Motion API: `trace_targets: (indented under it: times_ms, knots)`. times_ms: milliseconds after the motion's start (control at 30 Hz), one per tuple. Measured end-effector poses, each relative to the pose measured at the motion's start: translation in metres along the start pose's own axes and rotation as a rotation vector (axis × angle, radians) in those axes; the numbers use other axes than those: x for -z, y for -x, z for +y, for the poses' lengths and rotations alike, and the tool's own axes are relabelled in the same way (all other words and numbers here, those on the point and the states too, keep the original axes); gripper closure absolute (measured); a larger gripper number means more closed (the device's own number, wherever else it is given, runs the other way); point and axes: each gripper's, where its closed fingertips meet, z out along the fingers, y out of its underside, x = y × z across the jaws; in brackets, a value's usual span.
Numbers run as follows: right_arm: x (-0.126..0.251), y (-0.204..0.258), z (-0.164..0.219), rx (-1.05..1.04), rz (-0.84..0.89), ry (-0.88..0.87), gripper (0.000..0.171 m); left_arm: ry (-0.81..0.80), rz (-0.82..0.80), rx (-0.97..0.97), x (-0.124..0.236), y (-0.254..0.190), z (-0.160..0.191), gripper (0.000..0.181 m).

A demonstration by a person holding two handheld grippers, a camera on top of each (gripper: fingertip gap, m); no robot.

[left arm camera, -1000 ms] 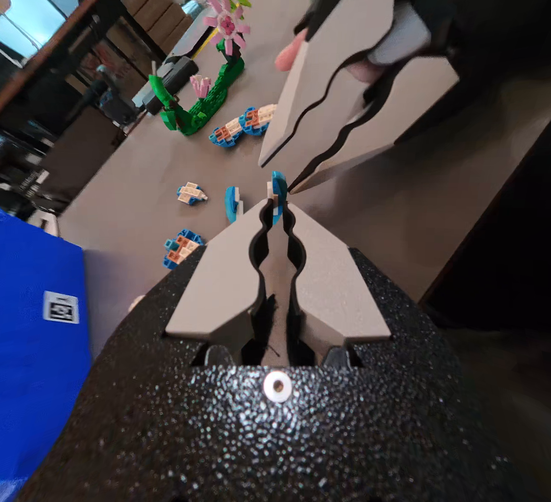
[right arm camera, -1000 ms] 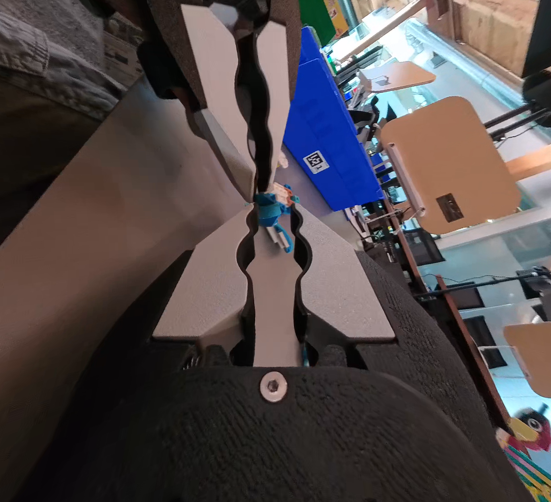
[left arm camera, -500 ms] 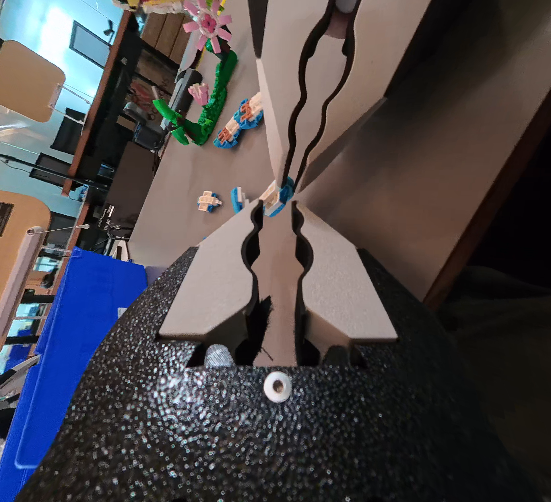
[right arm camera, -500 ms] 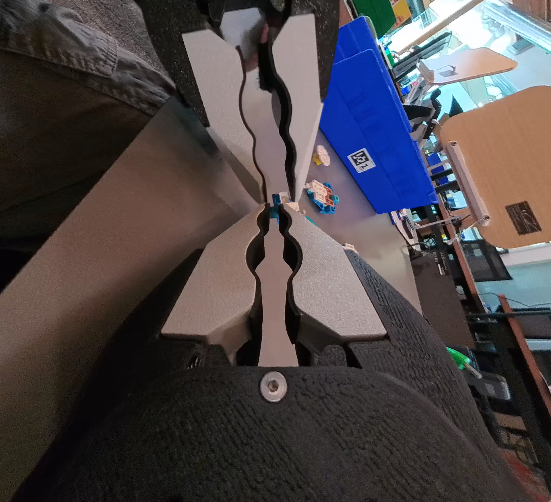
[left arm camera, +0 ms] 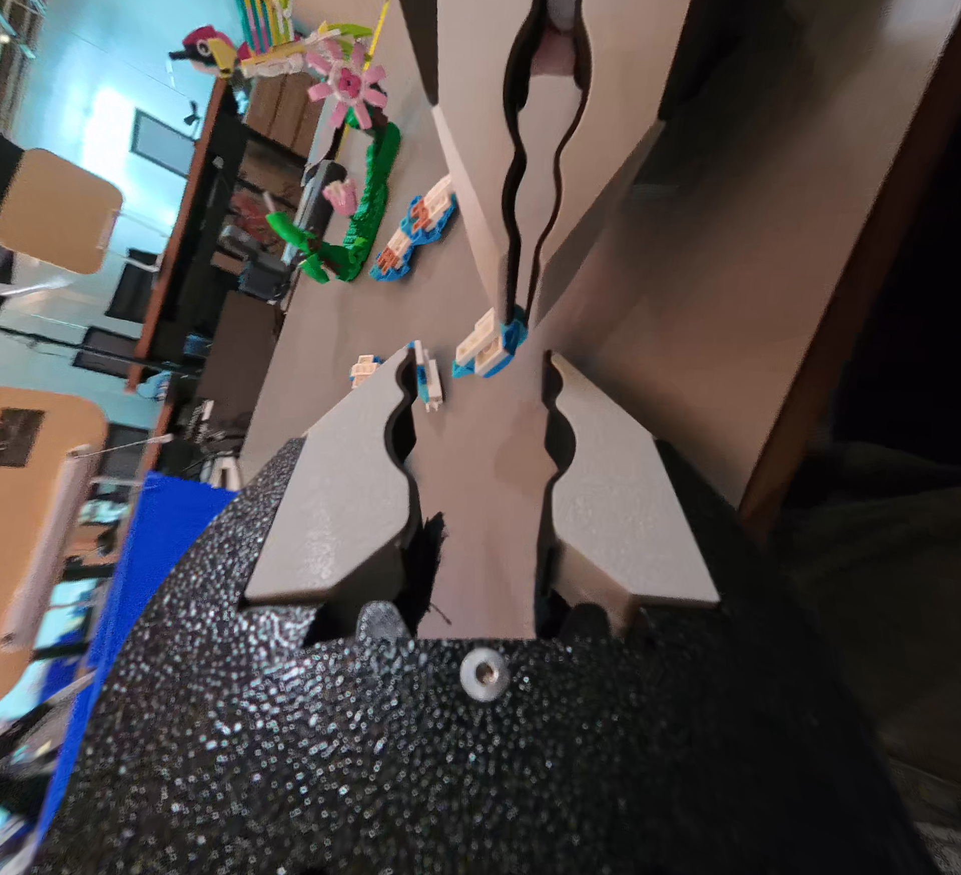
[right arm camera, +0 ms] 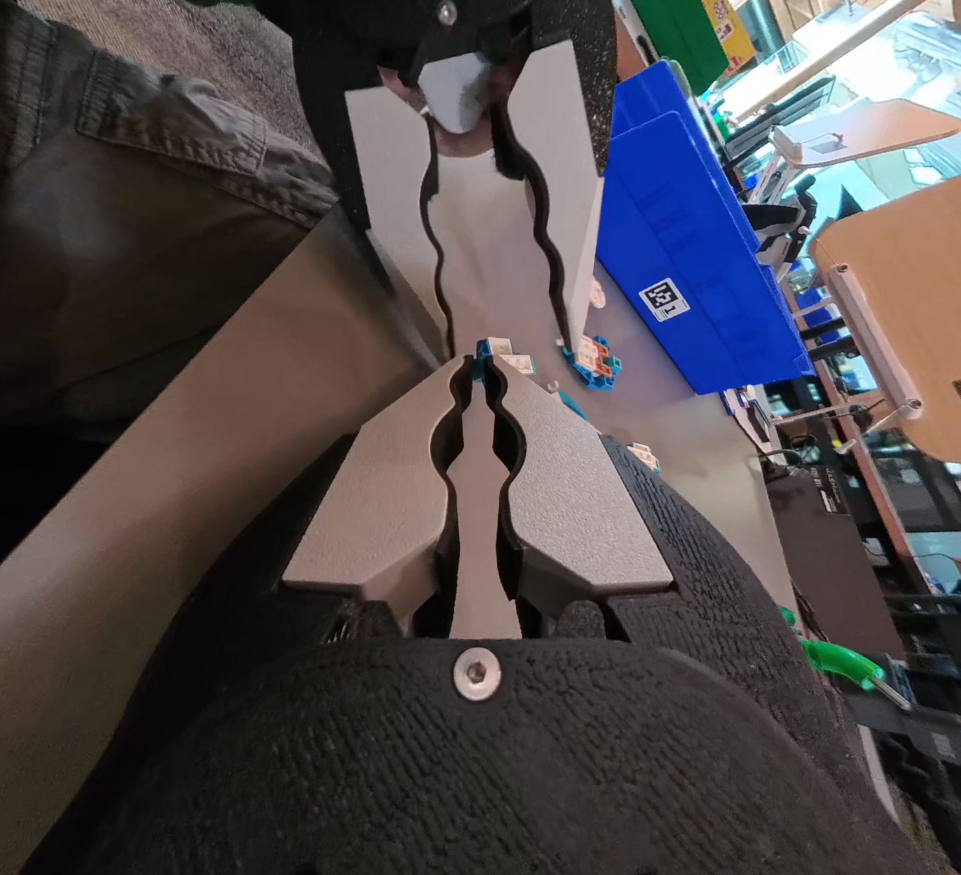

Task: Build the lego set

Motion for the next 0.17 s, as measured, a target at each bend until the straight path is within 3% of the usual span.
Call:
trace_targets:
  times_ms: [33,167]
  knots:
    - [0.001,-0.001,-0.002,-0.015,-0.002,-0.016,0.169,-0.028,0.039,0.015,0.002,-0.003,-0.003,0.134]
    - [0.009,0.002,-0.016,-0.097,-0.076,-0.112,0.169,-0.110,0.184,0.066,0.009,-0.015,-0.015,0.123]
